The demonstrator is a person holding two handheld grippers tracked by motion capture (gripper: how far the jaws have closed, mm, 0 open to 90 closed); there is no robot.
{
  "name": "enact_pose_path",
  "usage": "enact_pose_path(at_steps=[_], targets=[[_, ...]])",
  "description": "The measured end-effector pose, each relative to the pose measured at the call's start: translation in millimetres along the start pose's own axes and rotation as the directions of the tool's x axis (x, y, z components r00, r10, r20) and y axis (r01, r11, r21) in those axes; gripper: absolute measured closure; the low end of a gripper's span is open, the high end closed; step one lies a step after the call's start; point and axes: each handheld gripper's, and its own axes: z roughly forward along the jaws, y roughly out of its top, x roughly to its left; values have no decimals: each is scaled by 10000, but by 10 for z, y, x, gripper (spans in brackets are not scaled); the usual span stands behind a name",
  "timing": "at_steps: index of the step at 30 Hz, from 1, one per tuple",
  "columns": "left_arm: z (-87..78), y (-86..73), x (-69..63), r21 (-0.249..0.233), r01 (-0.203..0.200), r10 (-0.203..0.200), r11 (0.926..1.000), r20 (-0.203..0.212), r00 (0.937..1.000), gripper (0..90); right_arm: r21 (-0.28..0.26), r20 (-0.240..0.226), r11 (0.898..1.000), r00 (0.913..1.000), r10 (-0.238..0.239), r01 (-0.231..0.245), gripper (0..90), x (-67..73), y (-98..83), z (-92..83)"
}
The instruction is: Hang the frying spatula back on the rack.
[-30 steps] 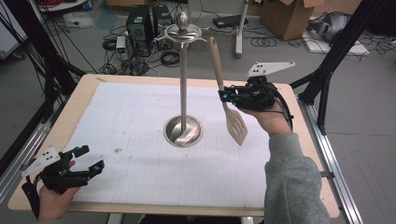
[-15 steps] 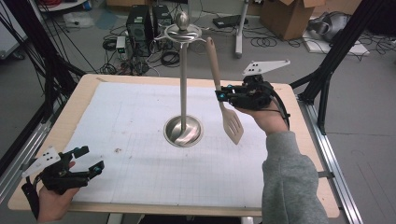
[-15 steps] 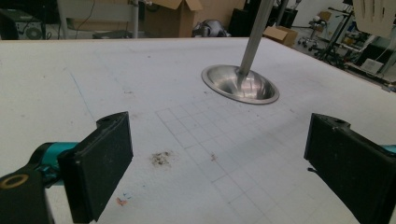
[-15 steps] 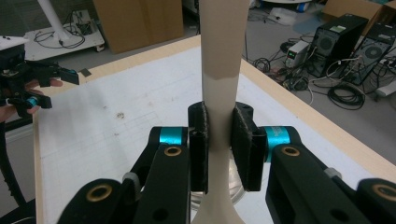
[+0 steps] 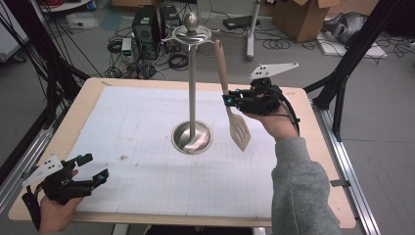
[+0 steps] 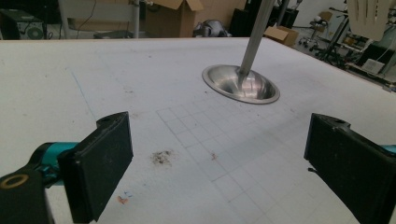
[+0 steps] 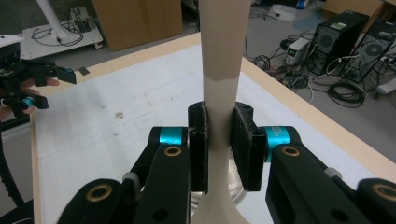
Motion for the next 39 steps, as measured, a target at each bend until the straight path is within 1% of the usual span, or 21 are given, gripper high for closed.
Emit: enact_pose_path(at_steps=[11, 14, 18, 22, 25, 30, 34, 39], targets=[[-19, -5, 1, -4, -9, 9, 10000, -33, 10000, 83, 124, 18, 9999, 9999, -111, 110, 778, 48, 52, 82], [-19, -5, 1, 35, -32, 32, 10000, -33, 10000, 83, 166, 69, 9998, 10000, -66, 65, 778, 54, 54, 101], [-20, -10, -10, 70, -19, 19, 10000, -41, 10000, 83, 258, 88, 9996, 9999, -129, 127, 778, 70, 53, 130], [-38, -10, -18, 61, -46, 46, 10000, -55, 10000, 83, 273, 136, 9996, 9999, -61, 58, 777, 86, 54, 162], [-49, -14, -18, 74, -16, 16, 10000, -84, 10000, 83, 233, 148, 9997, 9999, -20, 17, 778, 94, 52, 185], [-61, -16, -14, 70, -19, 20, 10000, -107, 9999, 83, -70, 111, 10000, 9999, 54, -53, 777, 88, 16, 238], [-61, -18, -17, 69, -16, 17, 10000, -122, 9999, 83, -122, 104, 9999, 9999, 112, -110, 777, 101, 26, 281], [-66, -19, -16, 83, 10, -9, 10000, -118, 9999, 83, -183, 147, 9998, 9998, 117, -115, 777, 106, 20, 292]])
